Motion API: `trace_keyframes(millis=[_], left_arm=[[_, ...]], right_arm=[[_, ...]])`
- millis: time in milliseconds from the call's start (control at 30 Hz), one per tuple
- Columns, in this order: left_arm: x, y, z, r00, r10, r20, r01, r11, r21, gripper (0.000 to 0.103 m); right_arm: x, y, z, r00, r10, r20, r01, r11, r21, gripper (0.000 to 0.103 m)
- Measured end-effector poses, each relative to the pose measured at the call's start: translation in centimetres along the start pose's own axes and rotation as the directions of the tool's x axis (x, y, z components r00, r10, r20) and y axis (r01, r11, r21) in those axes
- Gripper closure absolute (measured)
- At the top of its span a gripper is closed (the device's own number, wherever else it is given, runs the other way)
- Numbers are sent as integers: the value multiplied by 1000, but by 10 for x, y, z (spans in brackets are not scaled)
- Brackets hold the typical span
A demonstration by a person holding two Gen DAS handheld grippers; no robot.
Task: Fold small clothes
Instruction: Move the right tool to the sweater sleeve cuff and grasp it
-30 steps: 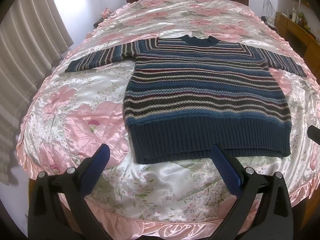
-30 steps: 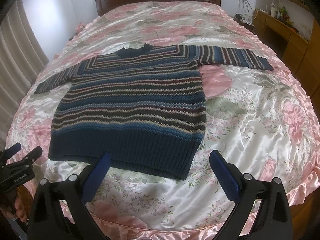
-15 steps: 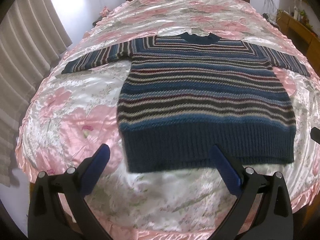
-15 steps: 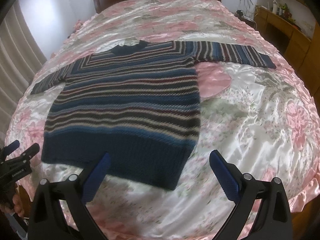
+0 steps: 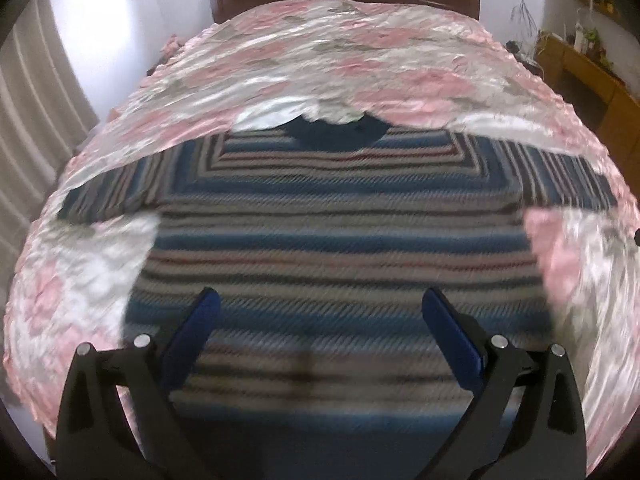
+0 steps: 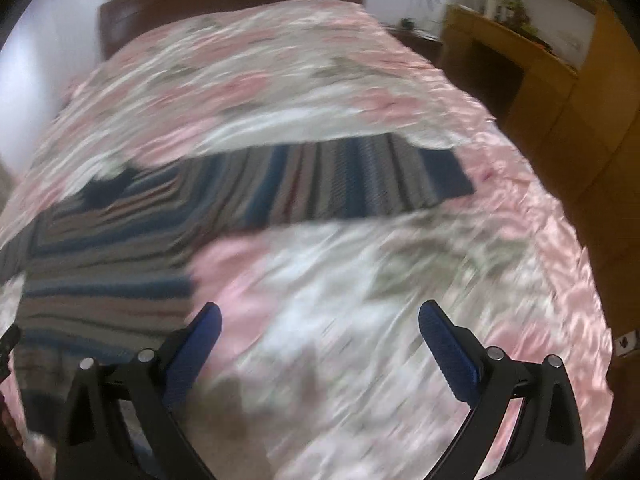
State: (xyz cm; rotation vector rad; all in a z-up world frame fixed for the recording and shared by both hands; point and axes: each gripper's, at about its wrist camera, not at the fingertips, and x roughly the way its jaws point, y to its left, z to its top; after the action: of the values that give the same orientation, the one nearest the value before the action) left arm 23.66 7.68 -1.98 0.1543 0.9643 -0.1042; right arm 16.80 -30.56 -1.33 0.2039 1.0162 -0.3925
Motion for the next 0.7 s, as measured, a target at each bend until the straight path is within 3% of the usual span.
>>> trace_keyframes(millis=[233,300,433,700], left_arm=[[56,-83,64,999,17,42,-18,999,34,3],[73,-99,77,999,12,35,-13,999,30,3],[102,-121,97,1000,4,30,-4,1000,2,3],[153,-144,119,999,38,3,-38,999,-19,3]], right_arm=[[94,-94,71,990,30,-134,-9,988,156,4],[112,-112,79,988,8,-152,20,983,183,4],[153,-143,94,978,50,-205,-4,975,221,4],[197,-169,103,971,75,-228,-11,963,269,6]])
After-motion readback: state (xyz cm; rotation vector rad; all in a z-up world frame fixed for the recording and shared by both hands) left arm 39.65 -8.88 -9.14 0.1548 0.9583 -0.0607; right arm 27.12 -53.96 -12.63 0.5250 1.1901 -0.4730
